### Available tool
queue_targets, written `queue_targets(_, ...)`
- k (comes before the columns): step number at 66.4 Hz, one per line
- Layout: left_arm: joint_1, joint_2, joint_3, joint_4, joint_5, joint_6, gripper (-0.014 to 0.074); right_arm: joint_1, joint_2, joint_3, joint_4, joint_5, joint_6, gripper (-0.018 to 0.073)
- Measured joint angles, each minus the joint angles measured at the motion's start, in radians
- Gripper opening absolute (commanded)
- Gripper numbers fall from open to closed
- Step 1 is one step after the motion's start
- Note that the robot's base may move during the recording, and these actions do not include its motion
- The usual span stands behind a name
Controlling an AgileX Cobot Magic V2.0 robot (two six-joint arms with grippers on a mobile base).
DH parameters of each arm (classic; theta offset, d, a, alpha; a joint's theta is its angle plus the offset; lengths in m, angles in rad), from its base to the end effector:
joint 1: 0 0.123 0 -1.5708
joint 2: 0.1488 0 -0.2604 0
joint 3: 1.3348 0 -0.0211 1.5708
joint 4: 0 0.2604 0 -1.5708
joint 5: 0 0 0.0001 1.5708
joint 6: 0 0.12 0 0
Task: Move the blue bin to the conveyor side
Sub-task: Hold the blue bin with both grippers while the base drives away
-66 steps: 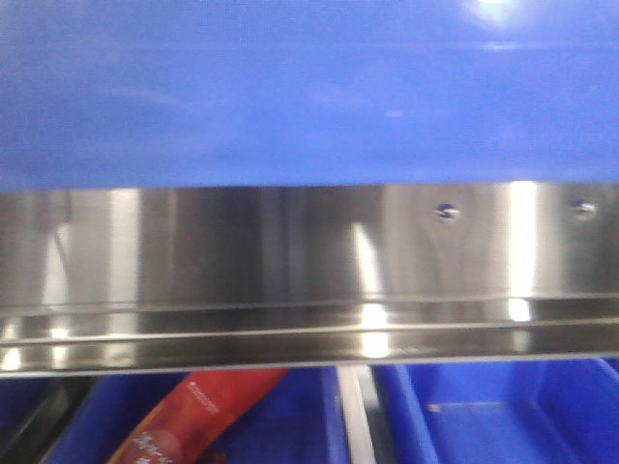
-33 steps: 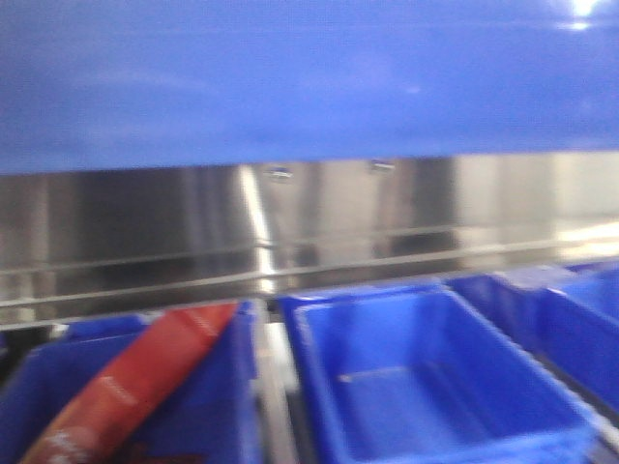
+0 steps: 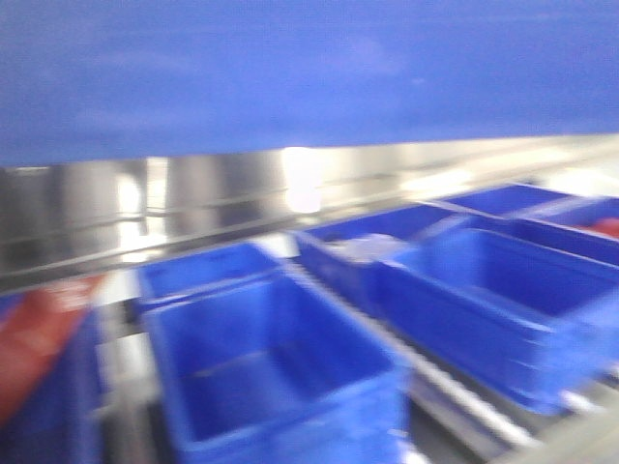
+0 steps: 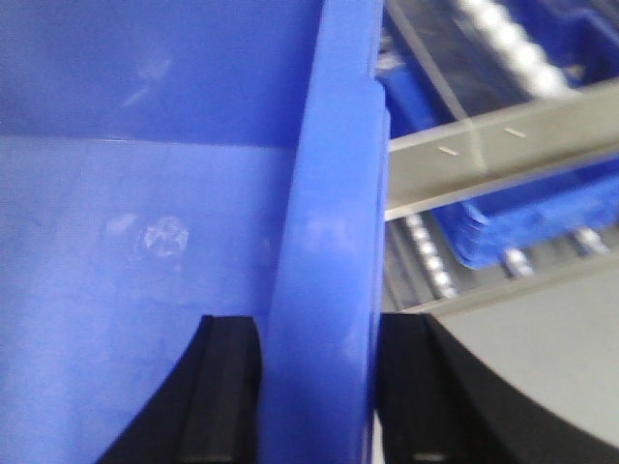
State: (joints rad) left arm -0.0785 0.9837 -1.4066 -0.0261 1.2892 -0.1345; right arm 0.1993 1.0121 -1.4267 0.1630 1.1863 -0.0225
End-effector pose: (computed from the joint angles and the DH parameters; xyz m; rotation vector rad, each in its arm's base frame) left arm 0.1909 -0.0180 0.4200 -0.0621 2.3529 -0.1375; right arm 0.1989 0.0586 0.4309 -0.2618 2.2432 0.2977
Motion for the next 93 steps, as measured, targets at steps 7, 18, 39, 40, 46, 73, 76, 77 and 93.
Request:
queue_targets(7,0.0,0.0,0.0,0.0,0.0,0.0,-0.0017,0.0,0.0,0.0,0.0,-0.004,0.0,-0.0077)
queue_targets(18,0.0,0.0,0.0,0.0,0.0,0.0,-0.0017,0.0,0.0,0.0,0.0,-0.004,0.0,-0.0077)
queue_targets(39,0.0,0.0,0.0,0.0,0.0,-0.002,-0.0017,0.0,0.0,0.0,0.0,-0.005,0.0,-0.0077)
queue_targets(40,0.0,0.0,0.0,0.0,0.0,-0.002,-0.0017,0.0,0.0,0.0,0.0,-0.005,0.0,-0.0077)
queue_targets(46,0.0,0.0,0.0,0.0,0.0,-0.002,-0.0017,0.0,0.0,0.0,-0.002,-0.005,0.0,-0.0077)
queue_targets(73,0.0,0.0,0.0,-0.002,0.0,-0.004,-0.0017,0.0,0.0,0.0,-0.002,-0.005,0.0,-0.0077)
queue_targets(76,0.0,0.0,0.0,-0.002,0.0,-0.004,-0.0017,0.0,0.0,0.0,-0.002,-0.005,0.0,-0.0077)
queue_targets(77,0.0,0.0,0.0,-0.004,0.0,-0.004,-0.0017,0.0,0.0,0.0,-0.002,-0.005,0.0,-0.0077)
queue_targets(93,0.0,0.0,0.0,-0.004,0.0,-0.006,-0.0017,0.0,0.0,0.0,-0.004,-0.005,0.0,-0.0077)
